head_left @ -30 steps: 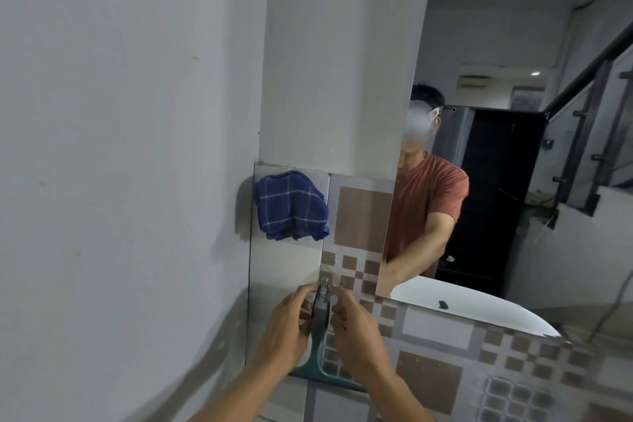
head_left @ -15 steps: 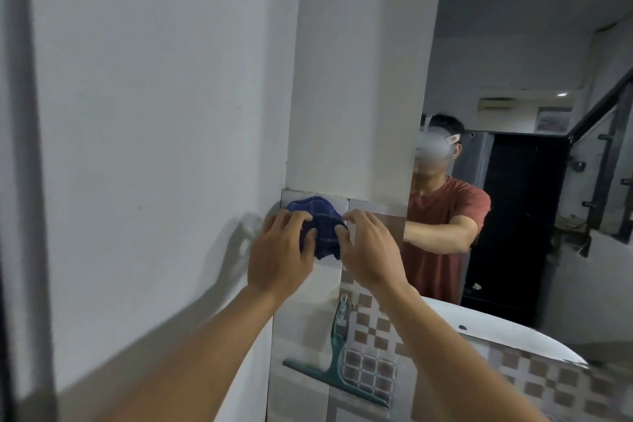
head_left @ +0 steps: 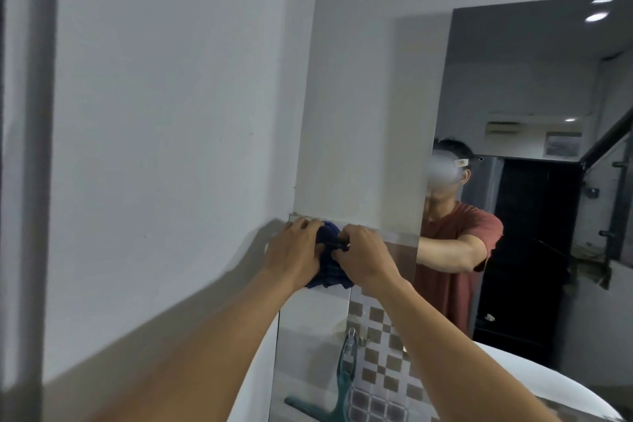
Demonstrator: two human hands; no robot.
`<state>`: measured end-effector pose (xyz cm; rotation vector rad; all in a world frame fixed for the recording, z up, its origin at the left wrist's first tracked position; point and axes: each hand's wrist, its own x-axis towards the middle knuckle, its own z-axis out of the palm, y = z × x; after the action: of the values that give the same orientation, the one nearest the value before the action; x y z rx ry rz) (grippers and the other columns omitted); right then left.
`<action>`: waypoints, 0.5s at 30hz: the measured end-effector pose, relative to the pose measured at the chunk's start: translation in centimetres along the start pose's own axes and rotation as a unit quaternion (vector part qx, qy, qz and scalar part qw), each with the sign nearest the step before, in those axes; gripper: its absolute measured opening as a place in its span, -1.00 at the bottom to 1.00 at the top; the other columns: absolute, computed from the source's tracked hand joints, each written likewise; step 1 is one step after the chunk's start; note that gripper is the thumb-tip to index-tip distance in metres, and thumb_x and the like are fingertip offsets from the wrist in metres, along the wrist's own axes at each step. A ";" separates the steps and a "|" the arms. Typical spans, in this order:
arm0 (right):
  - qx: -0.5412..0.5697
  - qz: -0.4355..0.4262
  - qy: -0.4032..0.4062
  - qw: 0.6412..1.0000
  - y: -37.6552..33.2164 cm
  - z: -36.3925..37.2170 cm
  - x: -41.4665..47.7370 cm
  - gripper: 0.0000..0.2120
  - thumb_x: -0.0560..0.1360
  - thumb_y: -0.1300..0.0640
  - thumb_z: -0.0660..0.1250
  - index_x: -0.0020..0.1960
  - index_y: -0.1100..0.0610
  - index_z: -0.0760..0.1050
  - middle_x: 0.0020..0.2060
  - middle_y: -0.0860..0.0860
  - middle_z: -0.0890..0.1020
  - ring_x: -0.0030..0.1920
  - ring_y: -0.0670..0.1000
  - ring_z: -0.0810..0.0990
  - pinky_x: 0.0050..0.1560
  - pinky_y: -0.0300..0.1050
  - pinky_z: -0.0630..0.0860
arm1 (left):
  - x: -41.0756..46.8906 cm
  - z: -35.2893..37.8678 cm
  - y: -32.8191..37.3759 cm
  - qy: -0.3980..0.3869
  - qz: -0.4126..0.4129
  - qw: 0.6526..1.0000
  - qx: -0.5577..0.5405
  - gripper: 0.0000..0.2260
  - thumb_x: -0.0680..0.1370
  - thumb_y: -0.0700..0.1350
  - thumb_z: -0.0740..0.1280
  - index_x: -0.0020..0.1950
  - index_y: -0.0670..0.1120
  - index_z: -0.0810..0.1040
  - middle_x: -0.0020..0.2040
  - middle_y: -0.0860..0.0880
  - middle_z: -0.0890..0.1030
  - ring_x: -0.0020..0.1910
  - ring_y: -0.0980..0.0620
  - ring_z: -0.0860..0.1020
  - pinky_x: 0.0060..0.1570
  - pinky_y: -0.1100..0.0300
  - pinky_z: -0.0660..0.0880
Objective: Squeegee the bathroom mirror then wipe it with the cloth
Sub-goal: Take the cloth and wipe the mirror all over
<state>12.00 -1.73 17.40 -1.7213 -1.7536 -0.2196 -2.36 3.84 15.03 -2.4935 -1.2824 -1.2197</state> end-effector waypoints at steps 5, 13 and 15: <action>0.027 -0.019 0.024 0.999 0.3 -0.3 -0.9 -0.86 0.46 0.22 0.33 0.01 0.15 0.57 -0.03 0.06 0.58 -0.11 0.08 0.54 -0.18 -0.08 0.45 | -0.1 0.0 0.1 -0.006 -0.003 1.000 0.019 -0.58 0.59 -0.01 0.27 0.45 0.01 0.36 0.39 -0.05 0.48 0.29 -0.15 0.45 0.23 -0.09 0.46; 0.106 -0.015 0.023 0.994 1.5 -2.1 -2.9 -0.90 0.45 0.20 0.37 -0.07 0.12 0.46 -0.30 -0.01 0.58 -0.34 -0.03 0.49 -0.37 -0.21 0.41 | 0.0 -1.6 1.5 0.005 0.050 0.997 0.063 -0.69 0.56 0.10 0.30 0.24 0.02 0.42 0.20 0.04 0.61 0.27 -0.07 0.38 0.20 -0.02 0.35; 0.145 -0.009 0.030 0.989 1.7 -2.6 -3.4 -0.86 0.44 0.21 0.39 -0.04 0.10 0.48 -0.22 0.00 0.63 -0.23 0.03 0.58 -0.22 -0.08 0.54 | -0.3 -2.3 2.0 -0.004 0.067 0.997 0.046 -0.75 0.57 0.08 0.30 0.15 0.03 0.34 0.04 0.03 0.64 0.23 -0.07 0.39 0.18 0.00 0.33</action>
<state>14.21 -5.76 17.01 -1.4753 -1.6669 -0.0205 -2.45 1.44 16.93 -2.4774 -1.1238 -1.0969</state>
